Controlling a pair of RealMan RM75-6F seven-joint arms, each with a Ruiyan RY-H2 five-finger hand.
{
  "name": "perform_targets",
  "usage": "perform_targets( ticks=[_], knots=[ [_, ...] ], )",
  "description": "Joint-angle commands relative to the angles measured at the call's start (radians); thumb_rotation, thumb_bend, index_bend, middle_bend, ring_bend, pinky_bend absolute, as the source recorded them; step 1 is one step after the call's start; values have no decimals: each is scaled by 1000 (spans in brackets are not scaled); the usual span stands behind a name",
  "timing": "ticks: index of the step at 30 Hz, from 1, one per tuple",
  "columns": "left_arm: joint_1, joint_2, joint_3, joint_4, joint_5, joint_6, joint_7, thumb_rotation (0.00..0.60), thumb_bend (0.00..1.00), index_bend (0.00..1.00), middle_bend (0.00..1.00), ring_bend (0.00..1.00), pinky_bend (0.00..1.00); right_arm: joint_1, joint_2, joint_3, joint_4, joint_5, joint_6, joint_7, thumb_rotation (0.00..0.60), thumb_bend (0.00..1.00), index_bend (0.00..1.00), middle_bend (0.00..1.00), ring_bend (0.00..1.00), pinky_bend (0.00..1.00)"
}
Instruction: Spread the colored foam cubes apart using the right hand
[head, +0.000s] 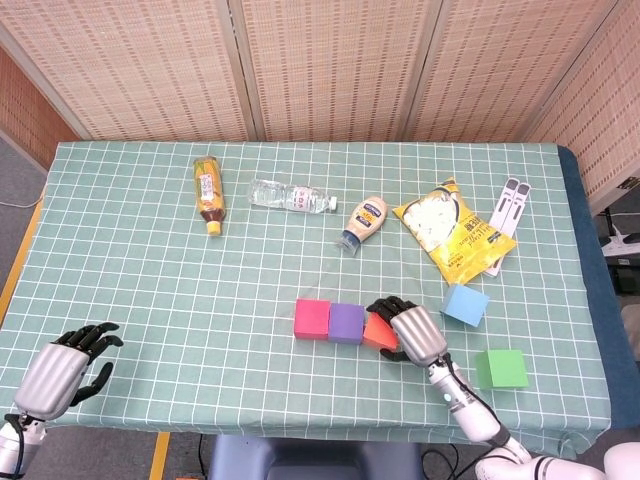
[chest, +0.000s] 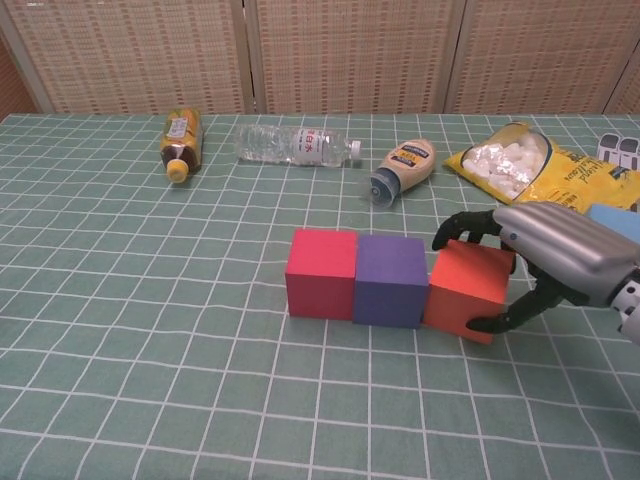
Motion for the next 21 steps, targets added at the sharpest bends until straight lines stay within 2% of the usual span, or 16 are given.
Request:
perform_targets(
  ticks=[1,5,9,12,15,18,21],
  knots=[
    [1,1,0,-1,2,4,-1,600,473,385,254,288,451,-17,-18,11,43,-14,66,-12,600,239,645,625,611,803],
    [2,-1,-1,2,1,6,-3,600,473,385,253,288,451,-33,-4,51,46,20,110,-25,600,256,673,635,618,808],
    [-1,-4,0,2,0,-3,3,600,474,385,252,288,451,-40,13,98,46,90,108,-78,600,255,672,636,614,808],
    [-3,-6,2,0,1,-9,11,600,474,385,252,288,451,-33,13,117,71,120,93,-70,600,255,649,635,568,776],
    [-4,-6,3,-2,2,-12,17,600,474,385,252,288,451,-22,12,110,98,123,65,-9,600,253,525,552,437,644],
    [-3,-6,2,-2,1,-10,16,600,474,385,252,288,451,-14,26,90,98,112,31,84,600,198,339,366,238,448],
    [-3,-6,1,-2,0,-9,15,600,473,385,252,288,451,-11,29,85,100,104,29,109,600,149,233,249,115,332]
  ],
)
